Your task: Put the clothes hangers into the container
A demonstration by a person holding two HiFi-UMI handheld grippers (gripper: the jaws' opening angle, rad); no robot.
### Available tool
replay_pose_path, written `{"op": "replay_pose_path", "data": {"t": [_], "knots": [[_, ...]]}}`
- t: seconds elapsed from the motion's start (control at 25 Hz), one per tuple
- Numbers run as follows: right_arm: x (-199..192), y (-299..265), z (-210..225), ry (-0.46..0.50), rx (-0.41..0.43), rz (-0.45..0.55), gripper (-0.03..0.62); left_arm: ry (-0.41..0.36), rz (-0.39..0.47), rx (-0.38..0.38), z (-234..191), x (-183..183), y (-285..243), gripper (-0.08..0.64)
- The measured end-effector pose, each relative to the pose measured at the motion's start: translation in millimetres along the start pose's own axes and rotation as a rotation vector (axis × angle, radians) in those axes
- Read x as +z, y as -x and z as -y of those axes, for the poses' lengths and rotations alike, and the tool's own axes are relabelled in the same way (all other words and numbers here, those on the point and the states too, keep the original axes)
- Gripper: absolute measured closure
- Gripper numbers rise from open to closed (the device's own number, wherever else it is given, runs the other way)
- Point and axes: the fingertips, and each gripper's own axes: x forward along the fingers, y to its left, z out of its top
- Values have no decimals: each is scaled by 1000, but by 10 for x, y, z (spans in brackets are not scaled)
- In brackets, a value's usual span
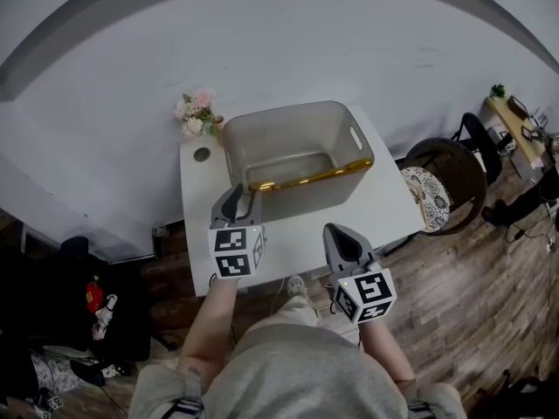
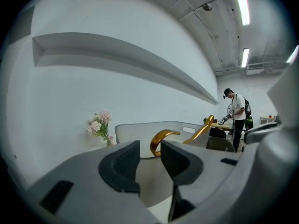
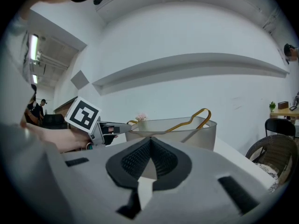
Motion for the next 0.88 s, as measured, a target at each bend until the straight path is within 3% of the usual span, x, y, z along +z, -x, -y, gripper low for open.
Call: {"op": "replay_pose_path", "data": {"t": [0.56, 0.88], "knots": [[33, 319, -156, 16, -34, 28, 595, 36, 16, -45, 179, -124, 482, 433], [-1, 571, -298, 31, -47, 33, 595, 50, 52, -89, 329, -151, 912, 525]]}}
